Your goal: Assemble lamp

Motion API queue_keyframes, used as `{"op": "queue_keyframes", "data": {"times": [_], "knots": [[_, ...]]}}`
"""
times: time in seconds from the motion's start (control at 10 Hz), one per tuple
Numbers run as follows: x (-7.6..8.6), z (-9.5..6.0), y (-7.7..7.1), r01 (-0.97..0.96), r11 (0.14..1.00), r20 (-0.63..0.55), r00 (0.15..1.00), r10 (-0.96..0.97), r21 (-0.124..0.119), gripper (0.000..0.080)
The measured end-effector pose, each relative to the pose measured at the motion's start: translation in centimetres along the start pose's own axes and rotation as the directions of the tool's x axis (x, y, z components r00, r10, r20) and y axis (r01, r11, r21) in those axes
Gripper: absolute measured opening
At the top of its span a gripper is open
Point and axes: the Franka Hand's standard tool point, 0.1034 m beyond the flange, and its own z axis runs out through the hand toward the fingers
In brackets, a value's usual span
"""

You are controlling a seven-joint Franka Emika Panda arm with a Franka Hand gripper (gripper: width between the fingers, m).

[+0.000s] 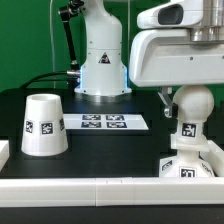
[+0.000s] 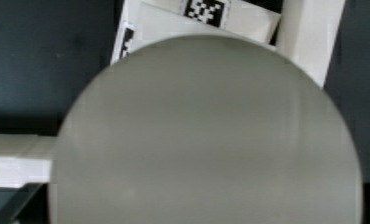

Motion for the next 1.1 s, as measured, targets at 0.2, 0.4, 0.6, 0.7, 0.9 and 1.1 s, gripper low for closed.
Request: {"op": "queue_keyframes", "data": {"times": [0.2,0.4,0.6,0.7,0.9,1.1], "knots": [[-2.4,-1.0,-0.6,0.009,1.0,0.016,1.0,-0.009,-0.001,0.0698],[-4.8,-2.5,-0.4,0.009,1.0,0.023,1.0,-0.009,-0.002,0.0698],[-6.8,-3.9,-0.1,0.01,1.0,0.023,1.0,-0.01,-0.004,0.0698],[-7.9,-3.7,0.3,0.025,1.0,0.037,0.999,-0.025,-0.005,0.0698],[-7.6,-3.6,0.1,0.027,1.0,0.035,0.999,-0.027,-0.005,0.0698],[-7.8,-3.5,0.2,0.027,1.0,0.039,0.999,-0.027,-0.005,0.0698]]}}
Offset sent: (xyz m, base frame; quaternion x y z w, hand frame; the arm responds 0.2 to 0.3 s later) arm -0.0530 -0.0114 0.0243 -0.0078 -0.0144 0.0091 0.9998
